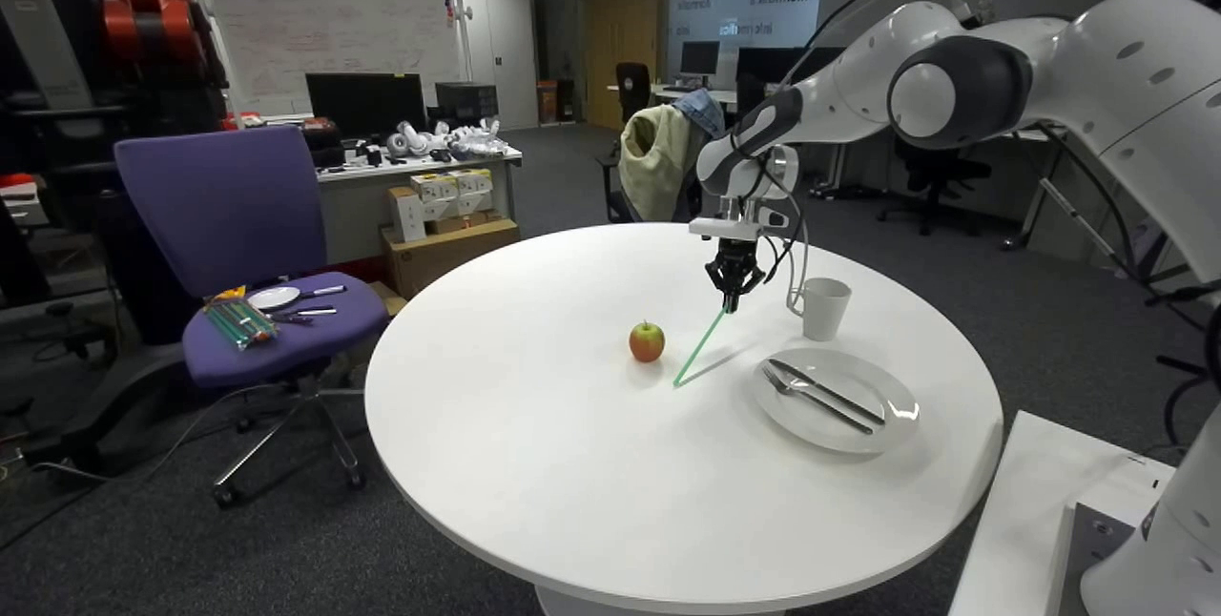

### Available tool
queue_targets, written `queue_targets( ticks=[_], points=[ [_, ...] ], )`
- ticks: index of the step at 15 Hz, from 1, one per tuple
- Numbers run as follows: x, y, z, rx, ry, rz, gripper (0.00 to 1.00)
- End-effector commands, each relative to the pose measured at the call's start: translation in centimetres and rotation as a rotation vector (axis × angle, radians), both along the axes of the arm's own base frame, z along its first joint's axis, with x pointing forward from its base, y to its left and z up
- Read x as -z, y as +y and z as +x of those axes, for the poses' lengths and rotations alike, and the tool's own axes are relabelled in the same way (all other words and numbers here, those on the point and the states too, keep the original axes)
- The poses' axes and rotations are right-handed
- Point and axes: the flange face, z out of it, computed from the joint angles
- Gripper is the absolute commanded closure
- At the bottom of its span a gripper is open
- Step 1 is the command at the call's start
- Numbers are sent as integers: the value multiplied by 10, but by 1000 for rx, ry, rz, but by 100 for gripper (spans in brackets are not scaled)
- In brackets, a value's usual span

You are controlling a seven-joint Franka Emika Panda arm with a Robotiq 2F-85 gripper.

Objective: Remove the green straw from the mug and put it on the table

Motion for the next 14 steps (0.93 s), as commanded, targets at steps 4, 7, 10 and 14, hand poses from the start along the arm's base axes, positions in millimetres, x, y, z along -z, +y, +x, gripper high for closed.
queue_targets(
  ticks=[4, 7, 10, 14],
  points=[
    [0, 1, 4, -21, 32, -22, 88],
    [4, 1, 3, -27, 39, -25, 71],
    [5, 1, 2, -31, 41, -27, 56],
    [5, 0, 1, -36, 42, -29, 55]
  ],
)
